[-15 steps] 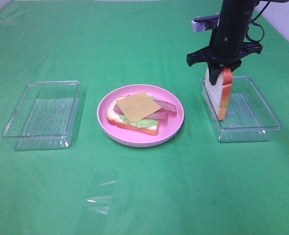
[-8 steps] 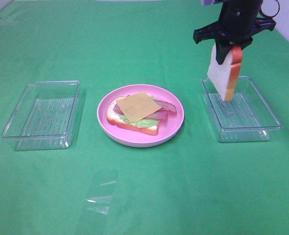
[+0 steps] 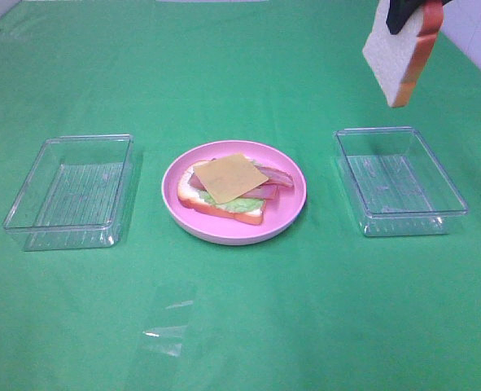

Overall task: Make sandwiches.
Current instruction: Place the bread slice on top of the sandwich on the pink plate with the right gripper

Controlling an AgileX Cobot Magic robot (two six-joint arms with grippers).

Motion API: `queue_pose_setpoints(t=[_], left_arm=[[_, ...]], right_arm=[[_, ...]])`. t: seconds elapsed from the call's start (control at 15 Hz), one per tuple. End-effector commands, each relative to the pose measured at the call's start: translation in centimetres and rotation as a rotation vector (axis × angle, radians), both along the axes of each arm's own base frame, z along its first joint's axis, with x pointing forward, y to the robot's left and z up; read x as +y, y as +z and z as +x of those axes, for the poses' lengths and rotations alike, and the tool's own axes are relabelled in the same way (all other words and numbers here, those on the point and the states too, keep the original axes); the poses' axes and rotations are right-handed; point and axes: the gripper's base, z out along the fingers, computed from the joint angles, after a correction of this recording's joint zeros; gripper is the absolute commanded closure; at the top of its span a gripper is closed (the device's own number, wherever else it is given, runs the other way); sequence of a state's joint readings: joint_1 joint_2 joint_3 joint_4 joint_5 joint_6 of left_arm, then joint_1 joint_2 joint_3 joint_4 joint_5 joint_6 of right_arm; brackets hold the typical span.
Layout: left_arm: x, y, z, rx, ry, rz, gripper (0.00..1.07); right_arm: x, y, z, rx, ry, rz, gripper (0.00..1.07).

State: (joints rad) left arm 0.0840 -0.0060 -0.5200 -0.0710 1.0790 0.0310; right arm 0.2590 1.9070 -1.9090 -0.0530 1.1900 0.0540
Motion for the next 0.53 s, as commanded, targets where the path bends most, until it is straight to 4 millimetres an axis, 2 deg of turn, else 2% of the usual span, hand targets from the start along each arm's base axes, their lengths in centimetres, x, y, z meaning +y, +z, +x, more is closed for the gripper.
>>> queue_pose_setpoints(t=[0.07,0.47,0.53], left_arm=[[0.0,0.0,-0.2,-0.017,0.005,-0.001,0.07],[0.0,0.0,-0.2,-0.017,0.005,-0.001,0.07],[0.0,0.0,-0.2,-0.017,0.005,-0.001,0.07]], right_arm=[[0.3,1.1,-0.4,-0.031,0.012,0.059,0.92],[3.6,-1.6,0.6,0.085,0.12,0.351,0.92],[4.7,-3.2,1.2,0.139,0.15,0.436,0.92]])
